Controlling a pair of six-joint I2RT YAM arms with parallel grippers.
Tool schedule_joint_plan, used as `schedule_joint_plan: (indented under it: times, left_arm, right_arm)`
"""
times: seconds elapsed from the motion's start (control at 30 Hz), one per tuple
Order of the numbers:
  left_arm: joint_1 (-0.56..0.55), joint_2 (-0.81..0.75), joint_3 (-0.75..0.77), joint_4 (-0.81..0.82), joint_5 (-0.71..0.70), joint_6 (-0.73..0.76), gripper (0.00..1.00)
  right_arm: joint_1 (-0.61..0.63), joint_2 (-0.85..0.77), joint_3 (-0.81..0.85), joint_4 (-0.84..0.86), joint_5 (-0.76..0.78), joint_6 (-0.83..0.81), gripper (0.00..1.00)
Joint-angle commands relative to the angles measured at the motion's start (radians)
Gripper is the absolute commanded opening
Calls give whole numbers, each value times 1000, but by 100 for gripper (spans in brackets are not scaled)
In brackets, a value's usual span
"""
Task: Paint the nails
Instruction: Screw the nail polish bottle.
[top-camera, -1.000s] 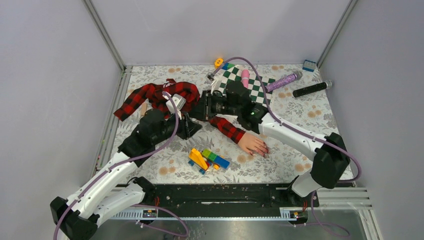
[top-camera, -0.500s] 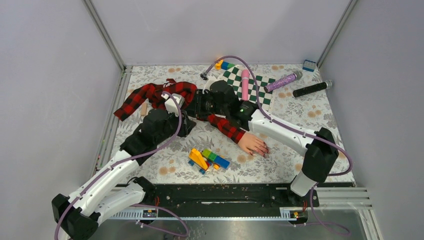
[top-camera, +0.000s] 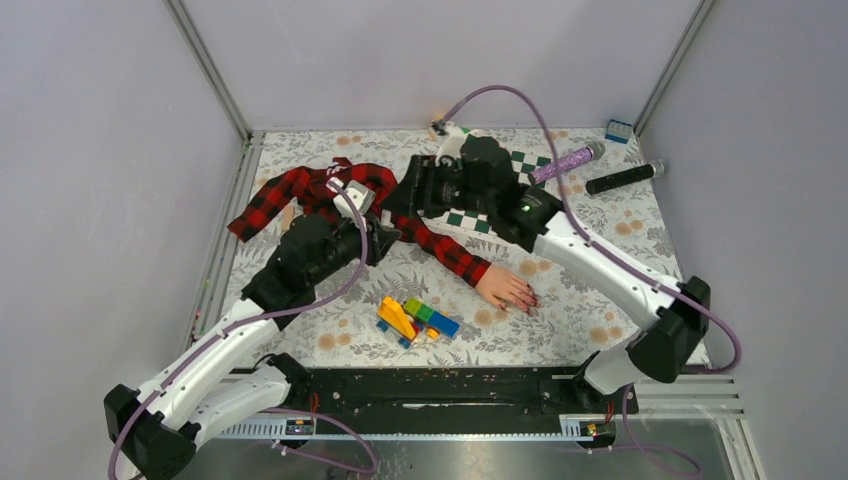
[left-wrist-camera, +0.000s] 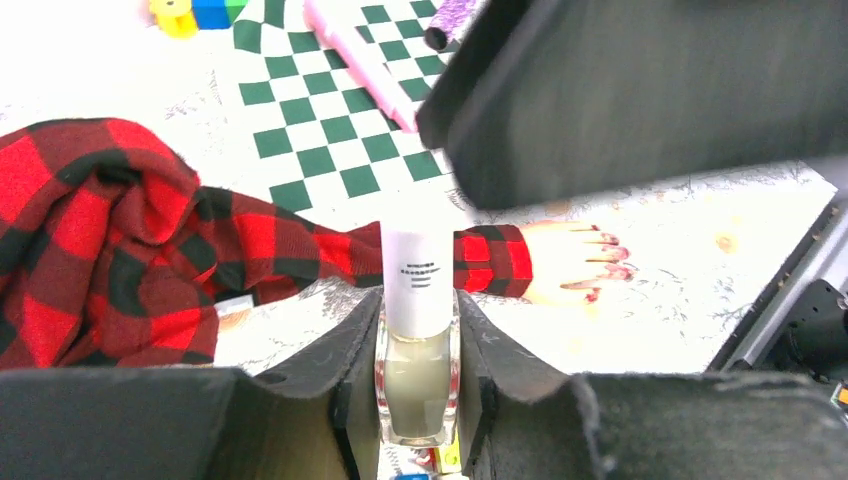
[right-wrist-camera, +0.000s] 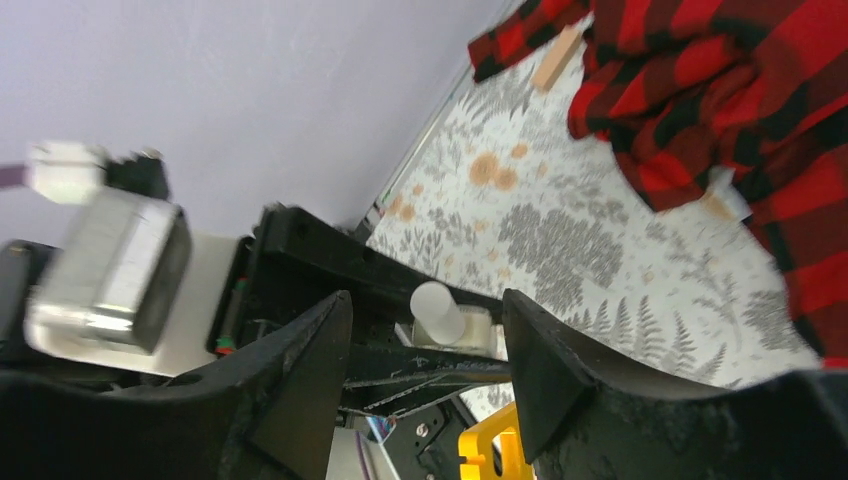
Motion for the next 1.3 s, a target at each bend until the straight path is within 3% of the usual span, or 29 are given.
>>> schedule_joint_plan:
  times: [0.0,0.23,0.37,0.47,0.6,0.7,0.8,1.03,1.27]
  left_arm:
    - [-13,8,53,109,113,46,0]
    - [-13,42,53,236,463,-60,0]
    - [-13,84,70,325,681,-139,0]
    - [-16,101,68,450,823,-239,0]
    - [-30,118,52,631,945,-390,0]
    - [-43,137,53,702,990,-451,0]
    - [-59,141,54,714,1002,-463,0]
    - [-70,129,53,725,1001,-471,0]
    - [-70,117,50,725,986,-468,0]
  right_arm:
    - [-73,-116,12,0,-17,-78,65]
    - [-166,-272,-126,96,-175,-194,72]
    - [-196,-394,-262,275,-362,-229,75]
    - [-197,-452,-364,504,-549,-168,77]
    - [-197,-432,-448,927,-699,88,77]
    - [-194,-376,-460,1158,-749,257,76]
    - [-179,-328,-445,1253,-769,327,75]
    - [-132,-280,-414,1271,-815,349,73]
    - [-106,-260,-411,1260,-848,365,62]
